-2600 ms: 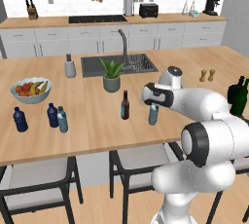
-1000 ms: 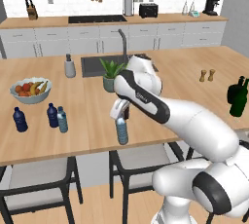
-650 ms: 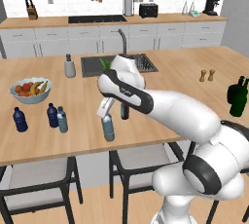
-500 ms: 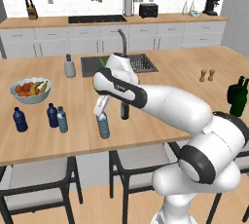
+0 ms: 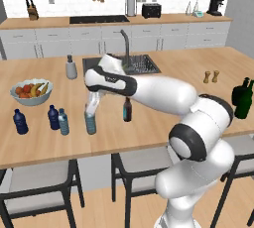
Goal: Move the plastic bottles in the middle to the plastics group, and the glass bottles in the middle to the glass group.
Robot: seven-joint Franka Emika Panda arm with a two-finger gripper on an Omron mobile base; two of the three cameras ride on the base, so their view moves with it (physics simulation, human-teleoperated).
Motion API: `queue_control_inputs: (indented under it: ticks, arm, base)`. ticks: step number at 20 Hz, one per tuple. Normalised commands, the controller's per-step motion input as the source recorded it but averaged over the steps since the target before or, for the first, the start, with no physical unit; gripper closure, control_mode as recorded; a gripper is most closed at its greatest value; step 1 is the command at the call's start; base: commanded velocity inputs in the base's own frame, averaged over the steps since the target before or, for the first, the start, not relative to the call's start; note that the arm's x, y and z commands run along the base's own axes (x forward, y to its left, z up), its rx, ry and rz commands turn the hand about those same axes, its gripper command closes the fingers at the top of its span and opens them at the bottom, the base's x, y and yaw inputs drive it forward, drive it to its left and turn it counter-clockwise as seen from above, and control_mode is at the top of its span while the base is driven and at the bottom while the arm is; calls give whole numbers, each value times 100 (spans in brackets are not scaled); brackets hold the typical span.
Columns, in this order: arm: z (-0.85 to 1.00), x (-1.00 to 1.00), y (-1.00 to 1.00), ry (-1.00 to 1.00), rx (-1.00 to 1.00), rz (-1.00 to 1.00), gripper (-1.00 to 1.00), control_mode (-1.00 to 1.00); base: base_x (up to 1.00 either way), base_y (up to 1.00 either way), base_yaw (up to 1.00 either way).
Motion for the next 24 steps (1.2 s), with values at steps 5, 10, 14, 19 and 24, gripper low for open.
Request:
queue_control_inputs:
  ticks: [5,10,14,19,24]
  arm:
    - [-35,29,32,0,0,11,100,-100]
    - [-22,40,19,0,0,10,100,-100]
    - [-25,28,16,0,0,9,100,-100]
    - [-25,21,13,0,0,8,100,-100]
    - [-22,13,2,0,0,5,100,-100]
  base:
    - [0,0,0]
    - [0,0,0]
    - [0,0,0]
    - [0,0,0]
    - [0,0,0]
